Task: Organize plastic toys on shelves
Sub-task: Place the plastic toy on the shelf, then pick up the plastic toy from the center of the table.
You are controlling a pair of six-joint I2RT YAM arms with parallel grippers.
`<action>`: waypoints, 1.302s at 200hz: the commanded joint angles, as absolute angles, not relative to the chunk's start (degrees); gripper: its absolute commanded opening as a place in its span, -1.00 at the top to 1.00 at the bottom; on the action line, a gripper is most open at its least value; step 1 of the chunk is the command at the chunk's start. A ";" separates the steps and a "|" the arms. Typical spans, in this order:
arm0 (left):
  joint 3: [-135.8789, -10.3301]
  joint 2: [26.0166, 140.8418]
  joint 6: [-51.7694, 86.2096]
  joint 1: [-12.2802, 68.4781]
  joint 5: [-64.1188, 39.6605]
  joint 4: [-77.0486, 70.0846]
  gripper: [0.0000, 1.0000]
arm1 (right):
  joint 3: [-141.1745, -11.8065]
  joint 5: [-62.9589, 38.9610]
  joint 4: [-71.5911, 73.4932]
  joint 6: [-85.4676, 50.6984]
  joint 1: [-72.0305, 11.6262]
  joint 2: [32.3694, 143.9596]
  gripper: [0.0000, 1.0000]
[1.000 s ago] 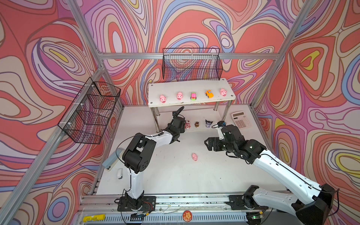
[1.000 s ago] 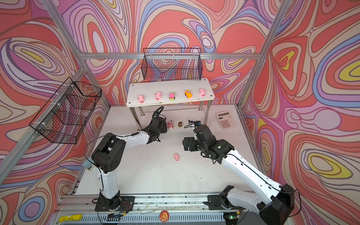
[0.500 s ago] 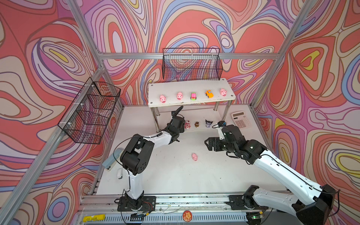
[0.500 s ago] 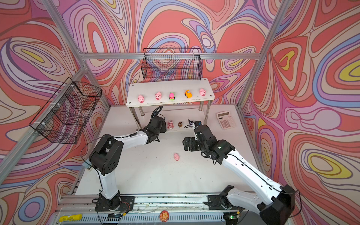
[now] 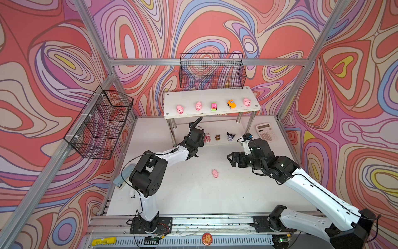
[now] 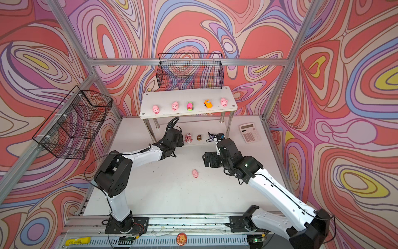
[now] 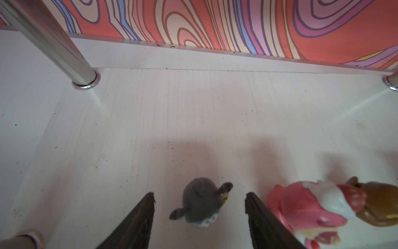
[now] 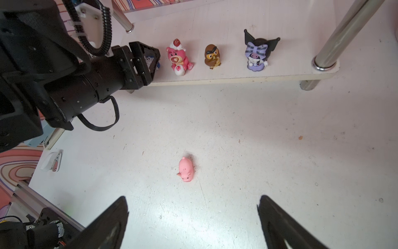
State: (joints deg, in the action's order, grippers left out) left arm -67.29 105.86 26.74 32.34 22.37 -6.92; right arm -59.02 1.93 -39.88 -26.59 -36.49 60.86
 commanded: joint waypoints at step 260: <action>-47.35 76.47 53.50 55.06 39.73 21.80 -0.39 | -52.05 1.02 -43.28 -31.48 -36.54 52.17 -0.87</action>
State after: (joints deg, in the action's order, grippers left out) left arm -47.70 78.63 43.18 51.96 35.18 10.26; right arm -52.56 -0.40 -41.63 -30.17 -36.49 54.13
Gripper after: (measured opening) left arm 0.691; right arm 0.934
